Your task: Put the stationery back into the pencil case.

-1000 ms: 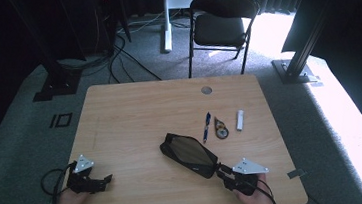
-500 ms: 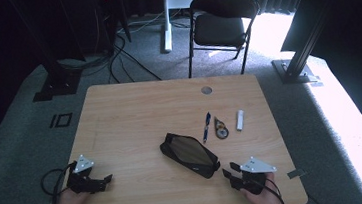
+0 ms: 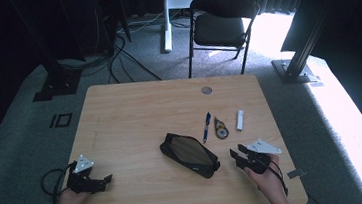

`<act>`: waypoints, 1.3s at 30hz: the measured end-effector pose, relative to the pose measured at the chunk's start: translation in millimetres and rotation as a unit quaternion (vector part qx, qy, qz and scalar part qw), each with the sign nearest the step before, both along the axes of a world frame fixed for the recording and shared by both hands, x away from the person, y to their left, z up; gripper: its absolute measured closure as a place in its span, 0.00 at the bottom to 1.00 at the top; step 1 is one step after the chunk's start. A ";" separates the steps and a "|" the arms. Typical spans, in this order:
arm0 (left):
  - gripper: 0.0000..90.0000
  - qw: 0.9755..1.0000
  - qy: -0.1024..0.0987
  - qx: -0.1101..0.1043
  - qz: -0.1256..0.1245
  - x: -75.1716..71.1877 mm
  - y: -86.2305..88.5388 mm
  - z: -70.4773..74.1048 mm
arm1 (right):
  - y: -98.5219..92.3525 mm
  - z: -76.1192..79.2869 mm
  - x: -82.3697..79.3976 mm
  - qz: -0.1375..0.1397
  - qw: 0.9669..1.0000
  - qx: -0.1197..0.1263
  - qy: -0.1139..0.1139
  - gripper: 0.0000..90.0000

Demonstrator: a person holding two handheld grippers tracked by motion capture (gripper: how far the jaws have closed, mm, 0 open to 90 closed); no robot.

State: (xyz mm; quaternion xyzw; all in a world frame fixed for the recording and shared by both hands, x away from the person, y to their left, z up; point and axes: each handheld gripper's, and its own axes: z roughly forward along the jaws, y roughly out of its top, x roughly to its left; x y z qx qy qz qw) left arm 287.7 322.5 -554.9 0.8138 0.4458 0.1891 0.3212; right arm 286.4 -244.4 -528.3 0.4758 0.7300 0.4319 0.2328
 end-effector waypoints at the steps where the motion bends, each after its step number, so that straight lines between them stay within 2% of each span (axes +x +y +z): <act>1: 0.01 1.000 0.000 0.000 0.000 0.0 0.0 0.0 | 0.6 -0.2 4.1 -0.002 1.000 0.000 0.001 0.62; 7: 0.01 1.000 0.000 0.000 0.000 0.0 0.1 0.0 | 2.6 -3.4 25.7 -0.014 1.000 0.003 0.002 0.60; 9: 0.01 1.000 0.000 0.000 0.000 0.0 0.0 0.0 | 3.7 -5.1 31.6 -0.016 1.000 0.004 0.011 0.58; 23: 0.01 1.000 0.001 0.000 0.000 0.0 0.0 0.1 | 15.8 -4.9 75.6 -0.025 0.999 -0.010 0.031 0.49; 26: 0.01 1.000 0.001 0.000 0.000 0.0 0.1 0.2 | 18.3 -4.2 83.0 -0.028 0.999 -0.001 0.035 0.48; 31: 0.01 1.000 0.001 0.000 0.000 0.0 0.0 0.2 | 21.7 -4.0 94.1 -0.035 0.999 -0.002 0.037 0.49; 36: 0.01 1.000 0.001 0.000 0.000 0.0 0.0 0.1 | 27.8 -4.8 109.2 -0.044 0.998 -0.007 0.048 0.45; 39: 0.01 1.000 0.001 0.000 0.000 0.0 0.0 0.1 | 28.7 -6.1 114.9 -0.052 0.997 -0.014 0.046 0.45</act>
